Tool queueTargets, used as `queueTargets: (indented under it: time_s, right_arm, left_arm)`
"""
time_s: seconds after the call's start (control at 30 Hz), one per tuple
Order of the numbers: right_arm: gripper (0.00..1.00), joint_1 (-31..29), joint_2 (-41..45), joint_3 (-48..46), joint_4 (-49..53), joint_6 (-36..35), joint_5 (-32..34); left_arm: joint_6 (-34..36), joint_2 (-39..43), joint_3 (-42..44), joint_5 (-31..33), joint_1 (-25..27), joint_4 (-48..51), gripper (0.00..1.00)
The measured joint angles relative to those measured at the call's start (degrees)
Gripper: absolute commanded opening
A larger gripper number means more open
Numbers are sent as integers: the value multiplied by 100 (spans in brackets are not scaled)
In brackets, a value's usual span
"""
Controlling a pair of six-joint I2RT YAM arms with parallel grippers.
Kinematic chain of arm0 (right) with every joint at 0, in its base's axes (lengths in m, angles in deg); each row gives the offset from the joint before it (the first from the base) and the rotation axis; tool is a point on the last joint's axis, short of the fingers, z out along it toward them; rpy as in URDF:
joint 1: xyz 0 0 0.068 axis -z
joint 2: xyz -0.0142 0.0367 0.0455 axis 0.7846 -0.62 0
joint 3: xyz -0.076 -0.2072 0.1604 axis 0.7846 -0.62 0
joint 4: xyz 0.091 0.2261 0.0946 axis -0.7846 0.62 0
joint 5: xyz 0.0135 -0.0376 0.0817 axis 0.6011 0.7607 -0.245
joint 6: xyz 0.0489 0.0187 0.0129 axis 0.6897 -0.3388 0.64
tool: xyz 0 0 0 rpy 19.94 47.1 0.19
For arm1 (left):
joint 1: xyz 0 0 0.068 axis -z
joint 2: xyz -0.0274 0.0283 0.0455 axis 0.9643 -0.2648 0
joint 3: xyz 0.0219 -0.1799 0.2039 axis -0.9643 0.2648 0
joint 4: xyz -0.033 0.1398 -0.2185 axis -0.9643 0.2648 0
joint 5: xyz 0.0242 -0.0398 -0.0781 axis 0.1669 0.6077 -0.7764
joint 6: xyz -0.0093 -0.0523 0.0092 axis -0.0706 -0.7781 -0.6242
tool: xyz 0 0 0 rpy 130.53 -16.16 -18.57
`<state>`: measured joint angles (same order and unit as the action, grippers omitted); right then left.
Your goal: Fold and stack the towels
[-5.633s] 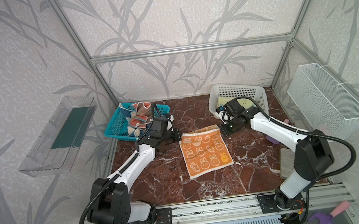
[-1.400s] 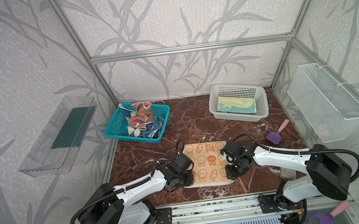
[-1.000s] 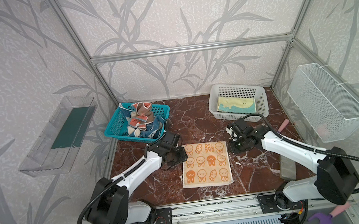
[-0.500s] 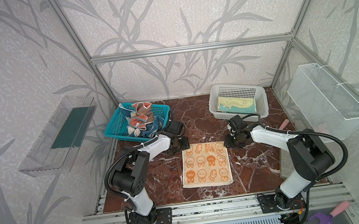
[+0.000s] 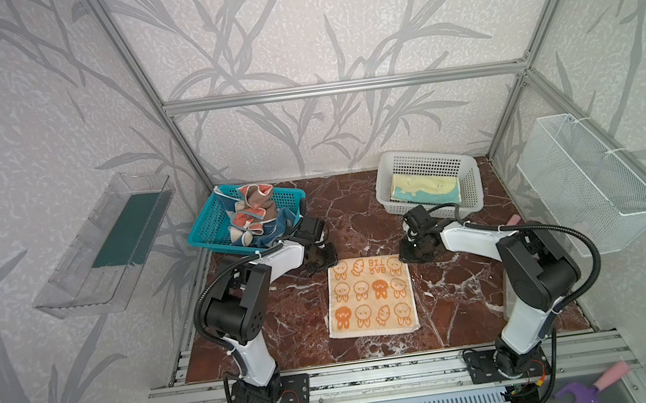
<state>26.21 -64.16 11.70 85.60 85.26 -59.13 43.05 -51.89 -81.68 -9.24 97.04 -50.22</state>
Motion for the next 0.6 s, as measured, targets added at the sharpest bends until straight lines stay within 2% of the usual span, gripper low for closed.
queueTargets:
  time_s: [0.13, 0.2, 0.27, 0.6]
  right_arm:
    - [11, 0, -44, 0, -90, -13, -114]
    - [3, 0, -50, 0, -111, -85, -192]
    - [0, 0, -50, 2, -122, -151, -247]
    - [0, 201, 238, 170, -20, -748, -326]
  left_arm:
    - [103, 2, 0, -50, -7, 33, 0]
    - [153, 28, 2, -46, -24, 59, 0]
    - [210, 94, 2, -44, -33, 92, 0]
    - [662, 562, 2, -177, -122, 26, 0]
